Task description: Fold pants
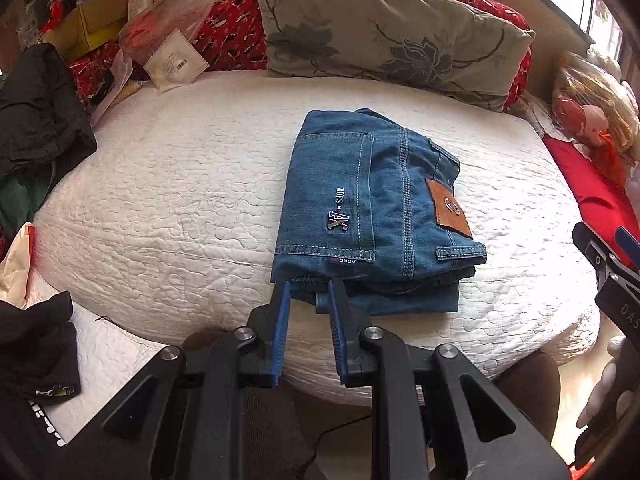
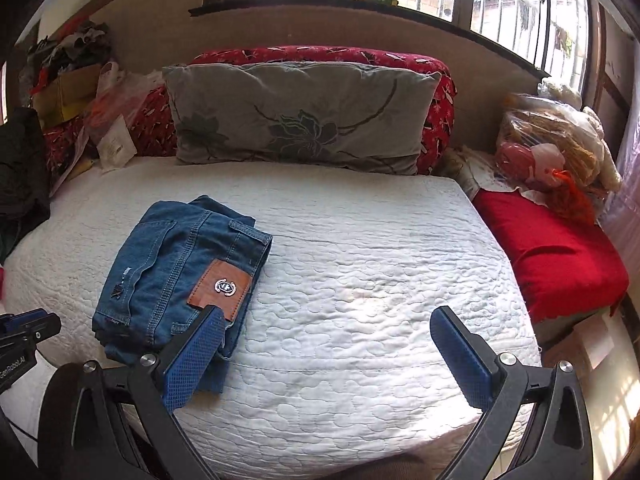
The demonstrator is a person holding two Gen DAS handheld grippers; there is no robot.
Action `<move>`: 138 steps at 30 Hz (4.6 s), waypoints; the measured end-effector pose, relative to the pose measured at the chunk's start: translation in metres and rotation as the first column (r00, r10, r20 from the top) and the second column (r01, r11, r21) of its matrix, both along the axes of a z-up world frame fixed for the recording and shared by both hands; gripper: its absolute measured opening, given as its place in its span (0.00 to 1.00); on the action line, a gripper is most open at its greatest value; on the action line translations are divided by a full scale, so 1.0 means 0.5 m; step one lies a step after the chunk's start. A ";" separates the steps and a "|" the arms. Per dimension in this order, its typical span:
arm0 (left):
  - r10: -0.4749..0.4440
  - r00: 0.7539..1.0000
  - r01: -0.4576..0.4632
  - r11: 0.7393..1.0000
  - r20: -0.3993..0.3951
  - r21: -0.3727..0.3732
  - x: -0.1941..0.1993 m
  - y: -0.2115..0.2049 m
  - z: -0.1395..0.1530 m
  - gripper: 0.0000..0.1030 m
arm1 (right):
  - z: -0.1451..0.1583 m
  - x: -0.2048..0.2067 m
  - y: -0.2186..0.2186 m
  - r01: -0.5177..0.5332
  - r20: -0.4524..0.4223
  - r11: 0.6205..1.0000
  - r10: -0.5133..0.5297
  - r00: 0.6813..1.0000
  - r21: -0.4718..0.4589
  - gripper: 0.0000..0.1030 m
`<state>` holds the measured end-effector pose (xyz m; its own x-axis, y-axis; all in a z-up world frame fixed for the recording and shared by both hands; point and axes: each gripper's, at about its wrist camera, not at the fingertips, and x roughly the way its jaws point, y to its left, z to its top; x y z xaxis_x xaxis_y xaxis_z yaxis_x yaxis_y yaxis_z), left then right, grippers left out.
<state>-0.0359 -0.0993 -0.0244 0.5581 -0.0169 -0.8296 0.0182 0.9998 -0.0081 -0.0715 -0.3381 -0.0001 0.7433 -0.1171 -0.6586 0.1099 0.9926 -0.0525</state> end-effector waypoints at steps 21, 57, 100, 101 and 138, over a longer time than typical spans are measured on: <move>0.007 0.997 -0.009 1.000 0.079 0.016 -0.041 0.011 0.044 0.16 | 0.199 -0.046 0.005 -0.044 0.214 0.997 0.056 0.975 -0.061 1.00; 0.265 0.813 -0.518 0.736 -0.519 -0.436 0.138 0.218 -0.185 0.16 | -0.016 0.516 0.105 -0.382 -0.320 0.916 0.399 0.859 0.118 0.98; -0.065 0.945 -0.039 0.951 -0.321 -0.308 0.392 0.114 -0.125 0.34 | -0.211 0.334 -0.059 -0.001 -0.328 0.769 0.274 0.904 0.639 0.65; -0.071 0.939 -0.046 0.944 -0.335 -0.327 0.368 0.122 -0.135 0.34 | -0.216 0.313 -0.052 0.001 -0.336 0.759 0.288 0.897 0.651 0.65; -0.045 0.979 0.024 0.994 -0.200 -0.105 0.192 0.040 -0.080 0.47 | -0.200 0.206 -0.055 0.092 -0.312 0.728 0.173 0.934 0.680 0.55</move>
<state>0.0601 -0.0794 -0.0645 0.3766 -0.1233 -0.9181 0.0402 0.9923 -0.1168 0.0315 -0.3656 -0.1002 0.4566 0.4807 -0.7486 0.1759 0.7761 0.6056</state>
